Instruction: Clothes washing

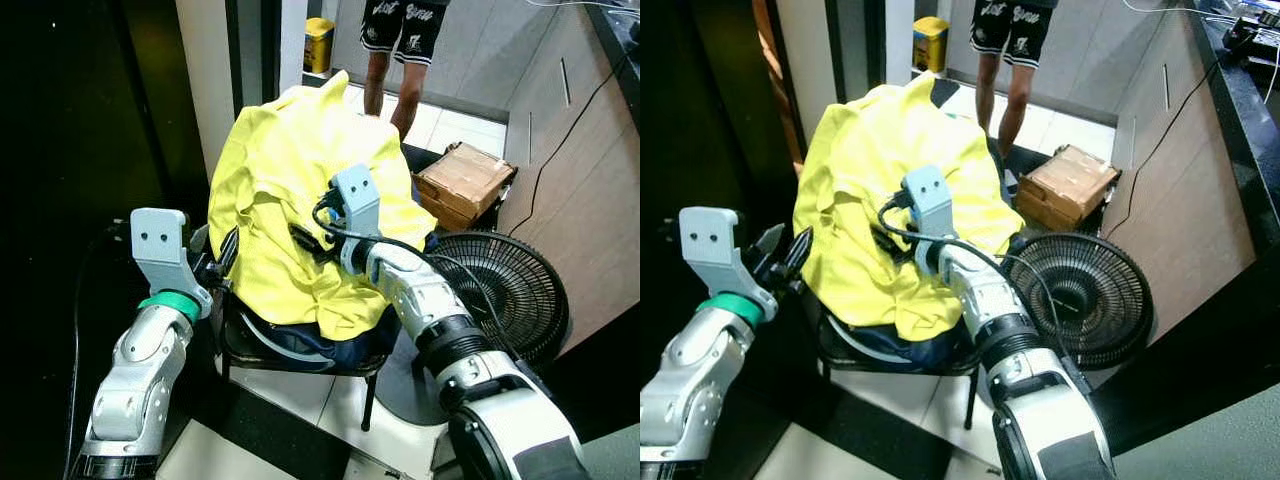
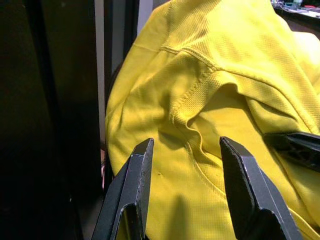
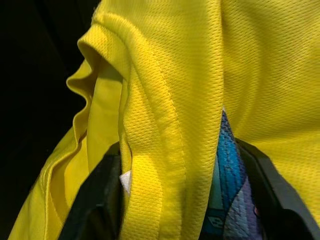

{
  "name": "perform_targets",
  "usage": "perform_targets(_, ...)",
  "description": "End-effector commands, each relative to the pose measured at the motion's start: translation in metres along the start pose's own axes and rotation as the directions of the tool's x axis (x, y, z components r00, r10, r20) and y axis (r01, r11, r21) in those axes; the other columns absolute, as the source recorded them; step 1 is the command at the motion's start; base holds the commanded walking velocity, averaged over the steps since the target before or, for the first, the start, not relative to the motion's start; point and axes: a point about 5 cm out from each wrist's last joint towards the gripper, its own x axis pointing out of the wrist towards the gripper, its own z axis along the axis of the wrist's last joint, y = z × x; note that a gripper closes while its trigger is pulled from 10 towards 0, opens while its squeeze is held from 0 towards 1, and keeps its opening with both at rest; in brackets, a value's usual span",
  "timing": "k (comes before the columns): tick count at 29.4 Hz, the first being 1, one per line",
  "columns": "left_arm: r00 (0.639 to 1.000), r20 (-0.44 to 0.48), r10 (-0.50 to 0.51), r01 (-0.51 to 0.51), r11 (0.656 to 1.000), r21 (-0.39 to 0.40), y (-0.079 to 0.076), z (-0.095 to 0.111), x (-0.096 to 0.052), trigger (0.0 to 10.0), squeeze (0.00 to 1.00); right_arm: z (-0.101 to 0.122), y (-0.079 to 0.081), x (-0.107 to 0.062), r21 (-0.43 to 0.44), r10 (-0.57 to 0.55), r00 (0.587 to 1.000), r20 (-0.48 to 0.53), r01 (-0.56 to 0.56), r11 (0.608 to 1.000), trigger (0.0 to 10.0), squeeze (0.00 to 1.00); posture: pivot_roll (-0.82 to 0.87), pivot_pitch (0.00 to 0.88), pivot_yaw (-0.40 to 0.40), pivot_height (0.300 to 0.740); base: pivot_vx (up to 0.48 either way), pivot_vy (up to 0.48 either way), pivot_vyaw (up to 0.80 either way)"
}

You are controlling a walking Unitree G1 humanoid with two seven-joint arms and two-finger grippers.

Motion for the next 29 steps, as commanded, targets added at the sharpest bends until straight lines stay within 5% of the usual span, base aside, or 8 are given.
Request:
perform_targets(1, 1.000, -0.011, 0.001, -0.001, 1.000, -0.002, 0.000, -0.003, 0.000, 10.0, 0.00, -0.005, 0.000, -0.002, 0.026, 0.006, 1.000, -0.012, -0.006, 1.000, 0.0, 0.00, 0.12, 0.097, -0.008, 0.740, 0.000, 0.000, 0.00)
perform_targets(14, 0.998, -0.050, -0.042, 0.038, 0.995, -0.093, -0.006, -0.007, 0.001, 10.0, 0.00, -0.002, 0.006, -0.006, 0.073, 0.048, 0.998, 0.031, -0.050, 0.996, 0.0, 0.00, 0.12, 0.081, -0.001, 0.740, 0.000, 0.000, 0.00)
perform_targets(20, 0.998, -0.036, -0.048, 0.045, 0.997, -0.068, -0.005, -0.006, 0.000, 10.0, 0.00, -0.001, 0.006, -0.008, 0.082, 0.055, 0.998, 0.040, -0.058, 0.995, 0.0, 0.00, 0.11, 0.064, 0.001, 0.740, 0.000, 0.000, 0.00)
perform_targets(23, 0.999, -0.018, -0.031, 0.031, 0.999, 0.017, -0.003, -0.005, 0.001, 10.0, 0.00, 0.011, 0.008, -0.011, 0.122, 0.085, 0.992, 0.091, -0.095, 0.988, 0.0, 0.00, 0.11, 0.059, 0.002, 0.740, 0.000, 0.000, 0.00)
perform_targets(28, 0.999, -0.011, -0.033, 0.033, 0.999, 0.017, -0.003, -0.004, 0.001, 10.0, 0.00, 0.030, 0.010, -0.014, 0.172, 0.110, 0.979, 0.171, -0.140, 0.975, 0.0, 0.00, 0.11, 0.054, 0.000, 0.740, 0.000, 0.000, 0.00)
perform_targets(29, 0.999, -0.003, -0.033, 0.033, 0.999, 0.011, -0.003, -0.003, 0.002, 10.0, 0.00, 0.049, 0.008, -0.016, 0.166, 0.129, 0.962, 0.242, -0.172, 0.971, 0.0, 0.00, 0.11, 0.051, 0.002, 0.740, 0.000, 0.000, 0.00)
